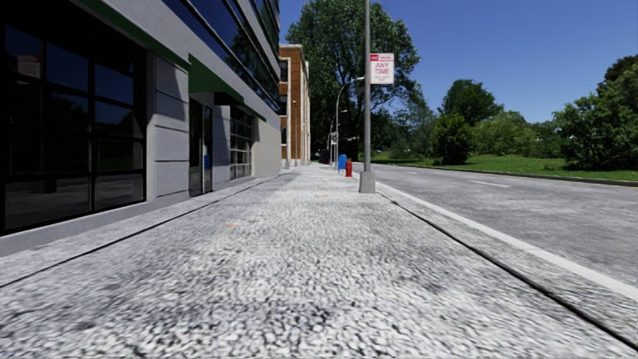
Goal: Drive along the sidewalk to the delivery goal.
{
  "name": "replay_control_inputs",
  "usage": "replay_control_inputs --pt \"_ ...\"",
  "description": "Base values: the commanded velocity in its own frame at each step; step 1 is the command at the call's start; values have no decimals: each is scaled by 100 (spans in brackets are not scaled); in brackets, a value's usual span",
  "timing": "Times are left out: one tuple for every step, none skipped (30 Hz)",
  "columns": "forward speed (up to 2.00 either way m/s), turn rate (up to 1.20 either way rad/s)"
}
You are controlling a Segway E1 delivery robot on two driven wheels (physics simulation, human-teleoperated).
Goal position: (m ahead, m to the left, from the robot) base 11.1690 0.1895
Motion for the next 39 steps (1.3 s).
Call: replay_control_inputs --pt "200 0" --pt "200 0" --pt "200 0" --pt "200 0" --pt "200 0" --pt "200 0" --pt "200 0" --pt "200 0" --pt "200 0" --pt "200 0" --pt "200 0" --pt "200 0" --pt "200 0" --pt "200 0" --pt "200 0" --pt "200 0" --pt "200 0" --pt "200 0" --pt "200 0" --pt "200 0" --pt "200 0" --pt "200 0" --pt "200 0" --pt "200 0" --pt "200 0" --pt "200 0" --pt "200 0" --pt "200 0" --pt "200 0" --pt "200 0" --pt "200 0" --pt "200 0" --pt "200 0" --pt "200 0" --pt "200 0" --pt "200 0" --pt "200 0" --pt "200 0" --pt "200 0"
